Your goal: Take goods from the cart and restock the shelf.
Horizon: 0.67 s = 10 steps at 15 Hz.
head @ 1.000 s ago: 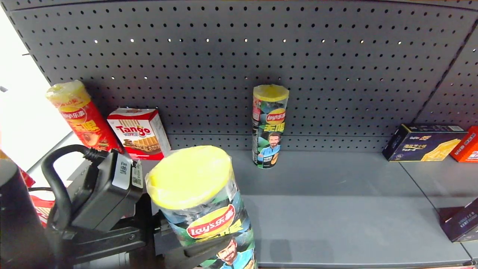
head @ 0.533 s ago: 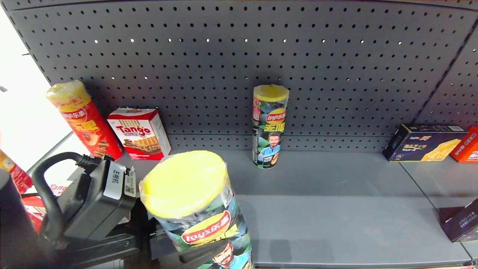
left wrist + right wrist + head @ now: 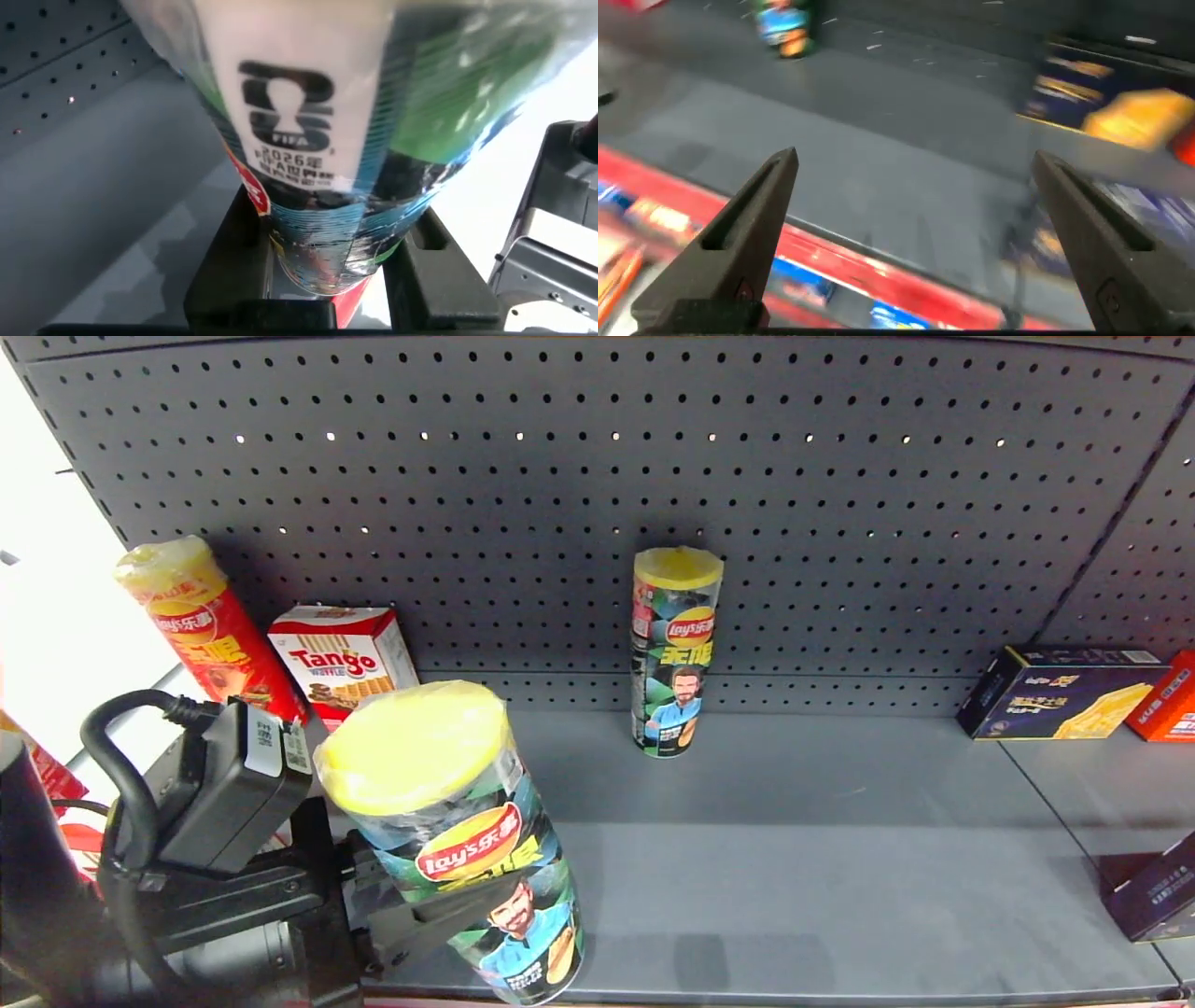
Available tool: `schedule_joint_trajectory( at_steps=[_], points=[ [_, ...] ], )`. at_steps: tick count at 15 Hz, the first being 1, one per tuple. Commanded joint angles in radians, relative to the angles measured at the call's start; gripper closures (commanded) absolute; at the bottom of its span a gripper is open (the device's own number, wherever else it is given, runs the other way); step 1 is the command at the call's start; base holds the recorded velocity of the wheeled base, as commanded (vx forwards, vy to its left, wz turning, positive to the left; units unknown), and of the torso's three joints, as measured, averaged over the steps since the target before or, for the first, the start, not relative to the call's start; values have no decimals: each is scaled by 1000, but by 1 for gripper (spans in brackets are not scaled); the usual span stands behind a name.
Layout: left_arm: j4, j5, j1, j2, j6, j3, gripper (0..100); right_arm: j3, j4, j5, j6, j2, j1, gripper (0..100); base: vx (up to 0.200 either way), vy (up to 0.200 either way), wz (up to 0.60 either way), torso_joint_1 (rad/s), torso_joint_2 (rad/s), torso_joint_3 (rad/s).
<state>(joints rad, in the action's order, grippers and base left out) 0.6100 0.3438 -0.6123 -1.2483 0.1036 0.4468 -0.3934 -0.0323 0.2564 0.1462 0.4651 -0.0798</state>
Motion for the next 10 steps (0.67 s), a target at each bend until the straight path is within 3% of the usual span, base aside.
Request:
schedule_joint_trajectory(
  at_steps=[1,4,10],
  points=[
    [1,3,17,3,-1,-7,100,-47,-63,23,18,213,-126,0,0,0,0,0,0,0],
    [1,4,22,1,2,3,100,-76,-225,18,18,363,-144,0,0,0,0,0,0,0],
    [-3,4,19,0,2,53,100,-274,-235,118,4,642,-242,0,0,0,0,0,0,0]
  ],
)
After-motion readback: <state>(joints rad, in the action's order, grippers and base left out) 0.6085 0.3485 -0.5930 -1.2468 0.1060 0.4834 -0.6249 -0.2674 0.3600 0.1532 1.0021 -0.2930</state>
